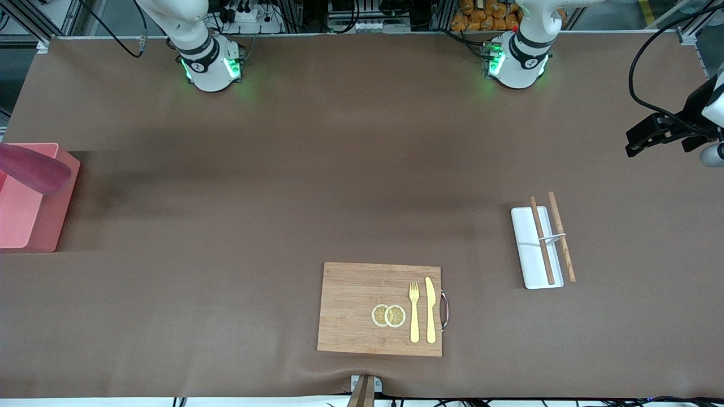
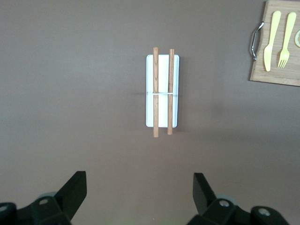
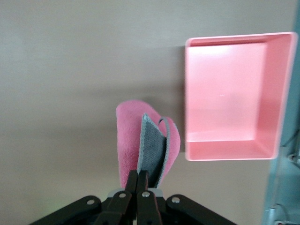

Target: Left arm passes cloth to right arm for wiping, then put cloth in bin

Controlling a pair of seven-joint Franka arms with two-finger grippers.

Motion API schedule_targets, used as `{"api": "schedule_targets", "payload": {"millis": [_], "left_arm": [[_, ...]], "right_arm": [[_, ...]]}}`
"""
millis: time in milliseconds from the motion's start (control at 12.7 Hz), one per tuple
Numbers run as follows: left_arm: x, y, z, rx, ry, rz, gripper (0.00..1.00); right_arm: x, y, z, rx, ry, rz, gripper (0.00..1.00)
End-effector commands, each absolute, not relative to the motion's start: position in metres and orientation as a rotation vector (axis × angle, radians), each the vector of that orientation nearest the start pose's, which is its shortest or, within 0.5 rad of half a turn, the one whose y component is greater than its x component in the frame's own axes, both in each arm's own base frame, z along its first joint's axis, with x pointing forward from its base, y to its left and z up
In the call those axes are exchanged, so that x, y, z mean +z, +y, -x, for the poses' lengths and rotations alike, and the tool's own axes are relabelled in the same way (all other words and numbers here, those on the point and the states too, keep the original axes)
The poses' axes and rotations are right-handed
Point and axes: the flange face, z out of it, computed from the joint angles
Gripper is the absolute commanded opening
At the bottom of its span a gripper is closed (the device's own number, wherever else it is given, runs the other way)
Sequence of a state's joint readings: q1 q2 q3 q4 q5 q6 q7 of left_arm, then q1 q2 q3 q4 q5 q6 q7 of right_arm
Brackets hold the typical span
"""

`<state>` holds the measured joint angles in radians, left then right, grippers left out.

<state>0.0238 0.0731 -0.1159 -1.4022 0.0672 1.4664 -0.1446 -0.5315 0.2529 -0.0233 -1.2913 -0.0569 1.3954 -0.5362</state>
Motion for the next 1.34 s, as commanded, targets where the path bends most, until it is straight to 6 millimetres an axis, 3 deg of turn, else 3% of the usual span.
{"api": "schedule_targets", "payload": {"millis": [0,236,393,550,628,707,785,942,1257], "left_arm": [[0.650,-0.036,-0.564,0.002,-0.075,3.083,1.00],[0.659,-0.036,-0.562,-0.021,-0.080,3.088,1.00],[0.662,-0.040,-0.560,-0.024,-0.074,3.117,1.00],[0.662,-0.038,-0.559,-0.022,-0.081,3.124,1.00],[0.662,-0.030,-0.560,-0.022,-0.102,3.125,1.00],[0.662,-0.021,-0.560,-0.019,-0.128,3.124,1.00],[0.662,-0.021,-0.560,-0.022,-0.124,3.124,1.00],[0.665,-0.022,-0.557,-0.014,-0.074,3.125,1.00],[0.665,-0.024,-0.557,-0.014,-0.071,3.125,1.00]], "right_arm": [[0.577,-0.375,-0.523,0.262,-0.049,3.230,0.00],[0.539,-0.421,-0.536,0.257,-0.084,3.368,0.00],[0.503,-0.437,-0.552,0.216,-0.111,3.398,0.00],[0.466,-0.456,-0.553,0.245,-0.106,3.391,0.00],[0.446,-0.468,-0.547,0.266,-0.075,3.365,0.38],[0.436,-0.482,-0.538,0.266,-0.028,3.344,0.95],[0.438,-0.484,-0.535,0.226,-0.008,3.321,1.00],[0.442,-0.464,-0.547,0.218,-0.085,3.293,1.00],[0.477,-0.368,-0.593,0.147,-0.206,3.190,1.00]]}}
